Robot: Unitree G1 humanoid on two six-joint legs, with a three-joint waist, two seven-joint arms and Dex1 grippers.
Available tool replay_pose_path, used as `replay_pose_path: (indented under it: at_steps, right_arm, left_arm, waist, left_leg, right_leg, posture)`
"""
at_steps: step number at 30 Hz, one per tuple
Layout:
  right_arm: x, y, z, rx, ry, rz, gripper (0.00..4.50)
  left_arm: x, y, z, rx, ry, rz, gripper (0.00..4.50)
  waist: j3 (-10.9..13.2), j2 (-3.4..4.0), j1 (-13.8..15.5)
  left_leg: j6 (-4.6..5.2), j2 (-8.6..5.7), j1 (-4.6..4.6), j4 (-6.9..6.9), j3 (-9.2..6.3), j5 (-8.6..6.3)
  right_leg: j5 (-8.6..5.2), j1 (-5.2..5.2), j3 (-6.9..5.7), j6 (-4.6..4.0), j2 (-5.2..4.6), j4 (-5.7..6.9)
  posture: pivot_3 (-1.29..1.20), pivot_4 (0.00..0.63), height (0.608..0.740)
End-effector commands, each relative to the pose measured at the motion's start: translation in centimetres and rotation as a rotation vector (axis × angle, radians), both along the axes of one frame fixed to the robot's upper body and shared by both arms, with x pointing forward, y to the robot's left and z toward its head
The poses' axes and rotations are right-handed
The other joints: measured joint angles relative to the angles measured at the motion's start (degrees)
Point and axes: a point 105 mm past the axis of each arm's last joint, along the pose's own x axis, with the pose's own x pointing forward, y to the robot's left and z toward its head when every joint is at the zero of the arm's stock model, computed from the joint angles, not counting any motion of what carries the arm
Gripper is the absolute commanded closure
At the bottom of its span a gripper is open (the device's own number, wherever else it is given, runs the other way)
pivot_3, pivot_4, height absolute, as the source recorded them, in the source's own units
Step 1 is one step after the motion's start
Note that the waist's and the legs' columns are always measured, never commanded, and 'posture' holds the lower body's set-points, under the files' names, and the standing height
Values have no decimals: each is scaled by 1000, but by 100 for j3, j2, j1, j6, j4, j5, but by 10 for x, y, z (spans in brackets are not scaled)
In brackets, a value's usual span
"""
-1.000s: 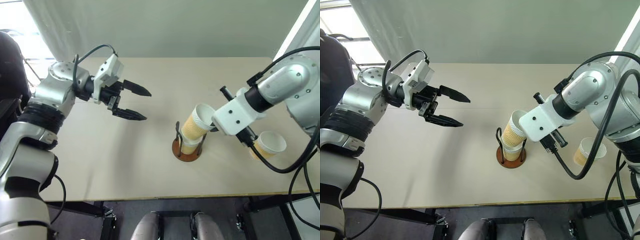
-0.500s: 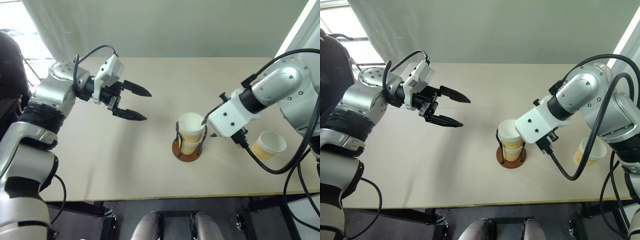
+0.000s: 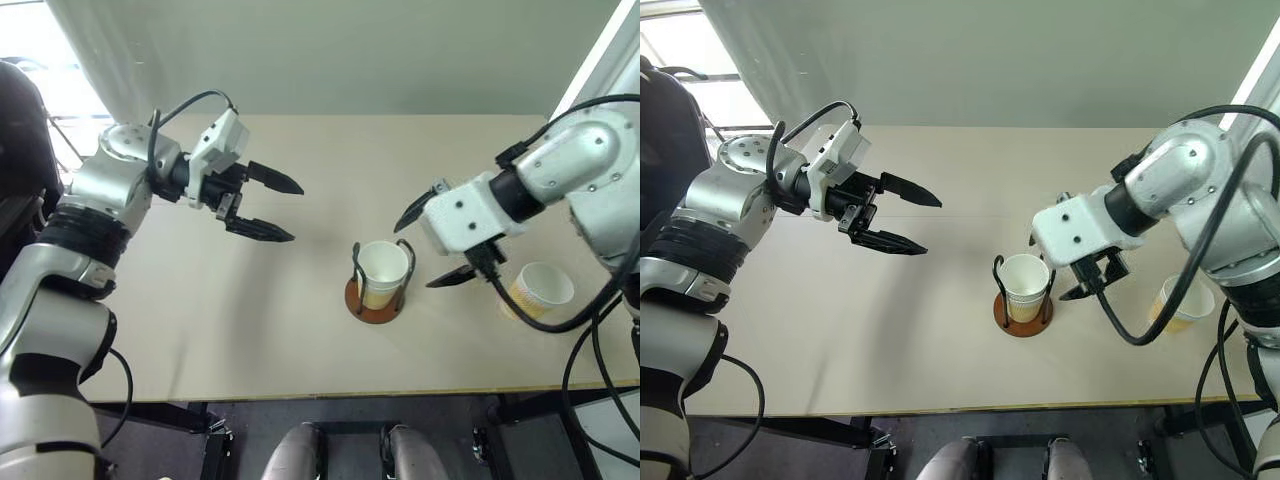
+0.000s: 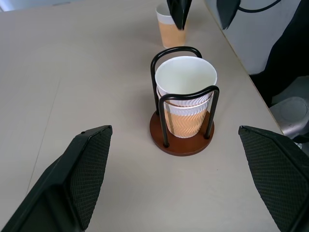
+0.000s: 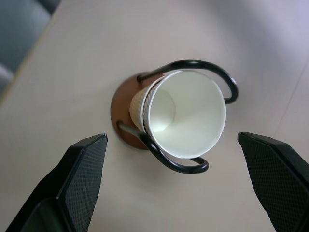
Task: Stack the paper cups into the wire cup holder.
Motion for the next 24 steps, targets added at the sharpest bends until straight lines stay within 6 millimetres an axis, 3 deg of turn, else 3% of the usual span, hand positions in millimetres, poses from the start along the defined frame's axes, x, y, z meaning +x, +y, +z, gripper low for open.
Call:
replay_pose_path:
  at_steps: [1,5,12,17,24]
  right_arm:
    - [-15,-14,16,90,82,-93,49]
    - [-16,-42,11,65,116,-206,49]
    - [-2,-107,-9,-105,63,-380,49]
    - [-1,-139,-22,-205,65,-434,49]
    - [-6,-157,-35,-260,100,-454,49]
  left_arm:
    - [-6,0,15,-46,-24,-34,0]
    - [-8,0,15,-48,-16,-38,0]
    - [-8,-2,13,-45,-7,-43,0]
    - [-8,-2,13,-47,-17,-47,0]
    - [-9,0,13,-46,-16,-43,0]
  waist:
    - [0,0,11]
    - [1,-1,14]
    - [1,-1,15]
    - [1,-1,13]
    - [1,-1,11]
  left_leg:
    - [-1,-1,-1,0,0,0]
    - [-6,-2,0,-4,0,-3]
    - [-5,-1,5,-3,-1,-6]
    - [8,0,9,-1,0,-12]
    - [20,-2,8,4,0,-15]
  right_leg:
    - [-4,0,1,1,0,0]
    - [-16,2,2,2,2,1]
    - [-16,3,6,12,-1,6]
    - [-7,6,6,26,1,7]
    - [-1,10,7,37,0,5]
  posture:
    - [0,150,740]
    - [0,150,740]
    - [0,150,740]
    - [0,150,740]
    - [0,150,740]
